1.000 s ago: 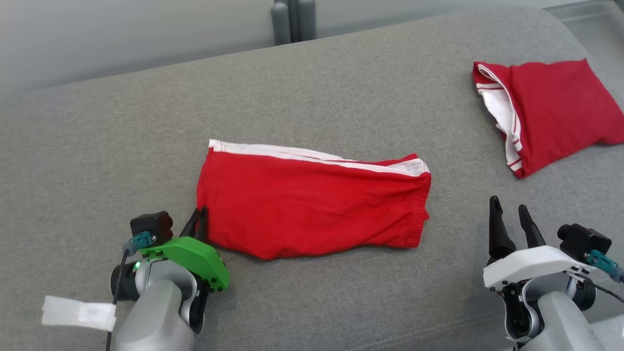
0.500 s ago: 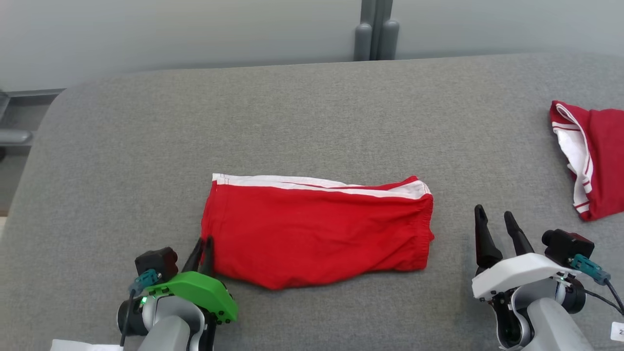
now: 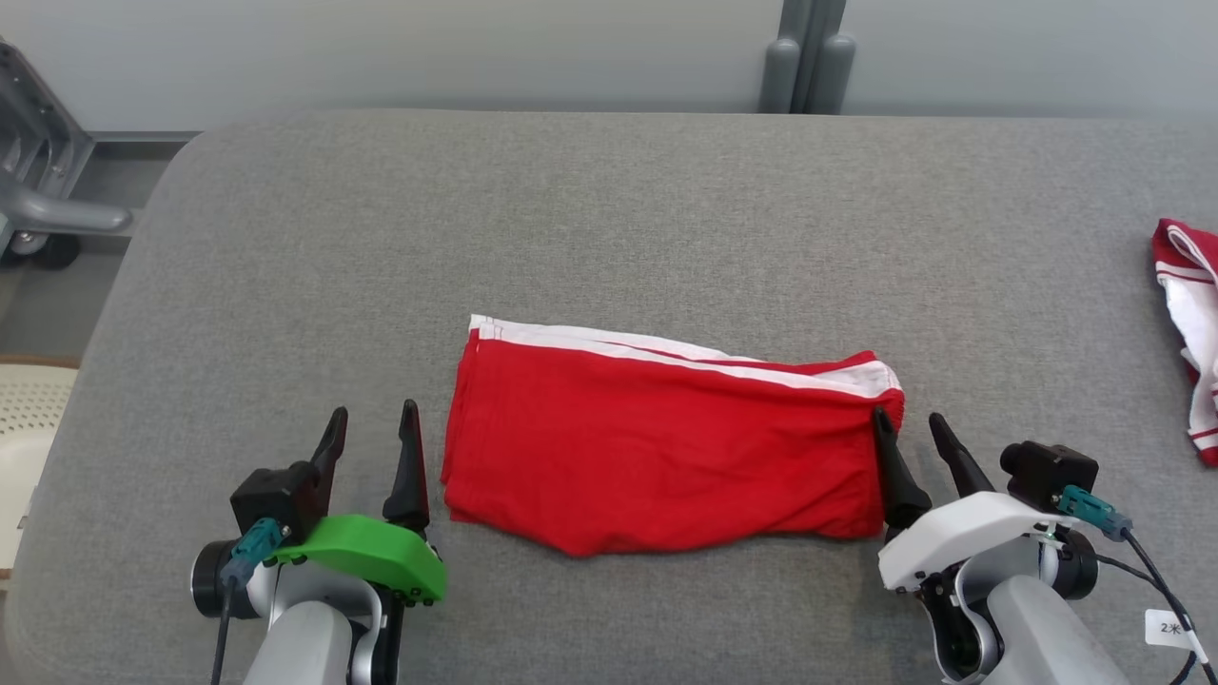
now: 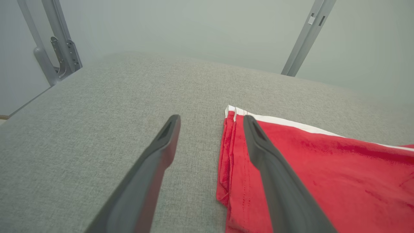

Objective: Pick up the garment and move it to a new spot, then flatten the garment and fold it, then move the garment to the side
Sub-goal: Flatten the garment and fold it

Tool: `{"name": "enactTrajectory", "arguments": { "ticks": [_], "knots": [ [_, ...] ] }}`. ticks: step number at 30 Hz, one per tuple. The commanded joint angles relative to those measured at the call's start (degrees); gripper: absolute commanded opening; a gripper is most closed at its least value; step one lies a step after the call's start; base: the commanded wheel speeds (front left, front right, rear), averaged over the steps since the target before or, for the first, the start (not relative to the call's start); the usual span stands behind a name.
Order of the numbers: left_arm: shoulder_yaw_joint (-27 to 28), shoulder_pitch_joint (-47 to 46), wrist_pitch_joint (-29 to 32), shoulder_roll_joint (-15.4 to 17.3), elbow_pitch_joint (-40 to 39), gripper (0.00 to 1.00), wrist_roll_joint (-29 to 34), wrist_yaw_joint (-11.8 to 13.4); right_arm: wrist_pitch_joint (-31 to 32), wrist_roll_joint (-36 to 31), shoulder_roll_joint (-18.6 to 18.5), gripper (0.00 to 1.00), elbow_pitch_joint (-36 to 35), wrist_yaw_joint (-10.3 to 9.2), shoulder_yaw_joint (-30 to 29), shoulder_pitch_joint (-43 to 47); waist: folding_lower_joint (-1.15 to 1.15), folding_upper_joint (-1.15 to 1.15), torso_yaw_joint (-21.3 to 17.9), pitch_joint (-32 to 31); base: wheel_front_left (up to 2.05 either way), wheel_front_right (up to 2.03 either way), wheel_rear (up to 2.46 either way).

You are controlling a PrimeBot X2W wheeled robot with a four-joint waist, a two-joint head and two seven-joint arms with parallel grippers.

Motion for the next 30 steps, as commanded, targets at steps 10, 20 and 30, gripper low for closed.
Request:
{"name": "enactTrajectory", "arguments": {
  "ticks": [10, 20, 30],
  "knots": [
    [1.86, 2.04, 0.03, 0.21, -3.55, 1.0, 1.15, -0.83, 0.01, -2.94, 0.1, 1.0, 7.79, -0.06, -3.96, -2.32, 0.0, 0.0, 5.72, 2.61, 0.0, 0.0, 0.0],
    [1.98, 2.04, 0.03, 0.21, -4.51, 1.0, 1.26, -0.83, 0.56, 1.06, 1.14, 0.53, 15.1, 0.02, -0.16, -3.6, 0.0, 0.0, 8.02, 4.25, 0.0, 0.0, 0.0],
    [2.96, 2.71, 0.03, 0.2, -4.36, 1.0, -0.32, -1.27, 0.07, 3.19, -4.37, 0.0, 12.51, -0.12, -3.23, -4.34, 0.0, 0.0, 6.44, 3.38, 0.0, 0.0, 0.0]
  ]
}}
